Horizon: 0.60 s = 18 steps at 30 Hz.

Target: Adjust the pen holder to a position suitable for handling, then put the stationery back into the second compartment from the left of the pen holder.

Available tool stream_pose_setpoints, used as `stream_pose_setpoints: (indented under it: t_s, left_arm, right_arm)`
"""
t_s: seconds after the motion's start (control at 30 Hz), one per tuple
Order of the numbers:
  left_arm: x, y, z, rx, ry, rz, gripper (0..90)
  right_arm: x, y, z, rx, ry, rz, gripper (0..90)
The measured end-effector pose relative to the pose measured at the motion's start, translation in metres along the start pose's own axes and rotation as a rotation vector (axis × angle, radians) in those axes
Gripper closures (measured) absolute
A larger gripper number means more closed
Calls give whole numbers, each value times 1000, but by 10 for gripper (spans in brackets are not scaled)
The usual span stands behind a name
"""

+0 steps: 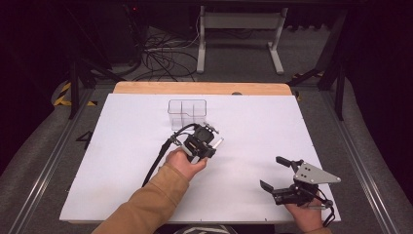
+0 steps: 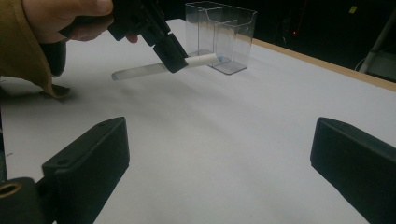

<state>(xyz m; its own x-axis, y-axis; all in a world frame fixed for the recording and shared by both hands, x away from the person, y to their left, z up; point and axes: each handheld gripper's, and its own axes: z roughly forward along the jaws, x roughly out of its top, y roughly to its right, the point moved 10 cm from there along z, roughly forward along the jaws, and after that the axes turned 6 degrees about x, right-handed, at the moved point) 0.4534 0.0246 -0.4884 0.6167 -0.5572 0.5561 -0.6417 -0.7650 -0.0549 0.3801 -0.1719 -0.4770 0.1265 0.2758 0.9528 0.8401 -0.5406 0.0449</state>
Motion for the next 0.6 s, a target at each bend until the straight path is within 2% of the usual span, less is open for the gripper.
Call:
stream_pose_setpoints:
  t_s: [0.3,0.4,0.6]
  left_arm:
    - [6,0,-10,-4,75,1,786]
    - [10,-2,-15,-12,109,-2,786]
    - [14,-10,-18,4,152,-12,785]
  right_arm:
    - [1,-1,0,0,3,1,50]
    - [0,-1,0,0,4,-2,50]
    - [1,-1,0,2,4,-3,50]
